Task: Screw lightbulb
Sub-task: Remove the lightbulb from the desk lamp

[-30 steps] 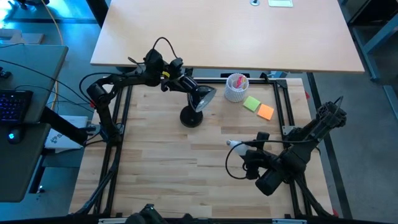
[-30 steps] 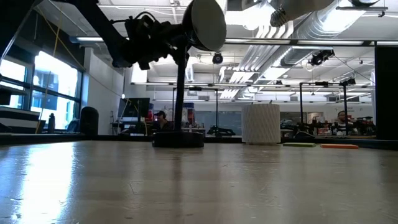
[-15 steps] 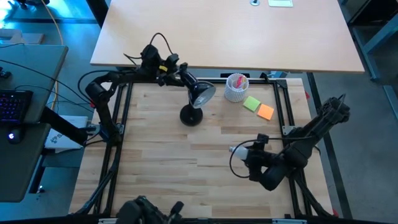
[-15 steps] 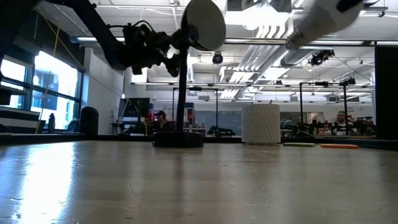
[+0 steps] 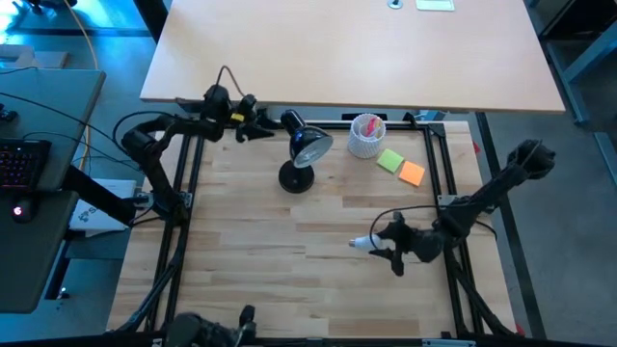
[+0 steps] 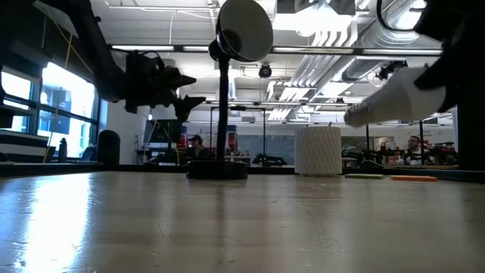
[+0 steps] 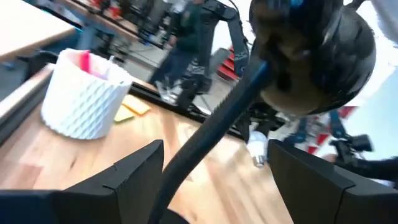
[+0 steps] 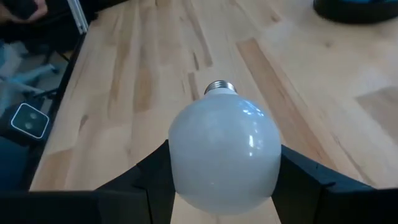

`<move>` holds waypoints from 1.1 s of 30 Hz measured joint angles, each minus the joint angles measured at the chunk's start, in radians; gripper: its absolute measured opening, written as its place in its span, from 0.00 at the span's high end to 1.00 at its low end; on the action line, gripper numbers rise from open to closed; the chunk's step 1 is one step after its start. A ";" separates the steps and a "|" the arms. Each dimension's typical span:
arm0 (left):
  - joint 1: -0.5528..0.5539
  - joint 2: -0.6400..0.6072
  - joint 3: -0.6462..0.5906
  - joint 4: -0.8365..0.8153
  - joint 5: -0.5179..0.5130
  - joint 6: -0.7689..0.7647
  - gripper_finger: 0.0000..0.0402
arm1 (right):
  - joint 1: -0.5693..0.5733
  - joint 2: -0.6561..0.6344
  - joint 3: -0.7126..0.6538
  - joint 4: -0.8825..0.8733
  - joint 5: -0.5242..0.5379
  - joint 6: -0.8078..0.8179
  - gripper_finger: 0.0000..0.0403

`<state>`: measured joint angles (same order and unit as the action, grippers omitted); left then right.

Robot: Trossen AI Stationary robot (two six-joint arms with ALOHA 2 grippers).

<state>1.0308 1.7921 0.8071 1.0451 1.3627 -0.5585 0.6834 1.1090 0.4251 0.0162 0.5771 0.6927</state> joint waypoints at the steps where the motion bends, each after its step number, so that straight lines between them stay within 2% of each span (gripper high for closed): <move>1: -0.007 -0.019 -0.032 -0.001 -0.027 0.024 0.30 | -0.018 -0.007 -0.040 0.056 -0.022 -0.003 0.50; 9: -0.174 -0.213 -0.250 -0.004 -0.337 0.213 0.30 | -0.156 -0.017 -0.288 0.381 -0.134 -0.038 0.50; 16: -0.368 -0.364 -0.362 -0.004 -0.511 0.245 0.30 | -0.215 -0.017 -0.410 0.604 -0.141 -0.073 0.50; 21: -0.476 -0.429 -0.430 -0.005 -0.640 0.274 0.30 | -0.257 -0.010 -0.415 0.583 -0.160 -0.098 0.50; 25: -0.527 -0.437 -0.464 -0.006 -0.703 0.273 0.30 | -0.286 0.004 -0.413 0.570 -0.166 -0.111 0.50; 29: -0.557 -0.436 -0.488 -0.010 -0.765 0.274 0.30 | -0.310 0.010 -0.413 0.551 -0.164 -0.118 0.50; 33: -0.568 -0.436 -0.491 -0.009 -0.775 0.275 0.30 | -0.341 0.011 -0.413 0.540 -0.173 -0.115 0.49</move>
<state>0.4624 1.3562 0.3164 1.0359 0.5880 -0.2832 0.3420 1.1198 0.0124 0.5558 0.4044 0.5781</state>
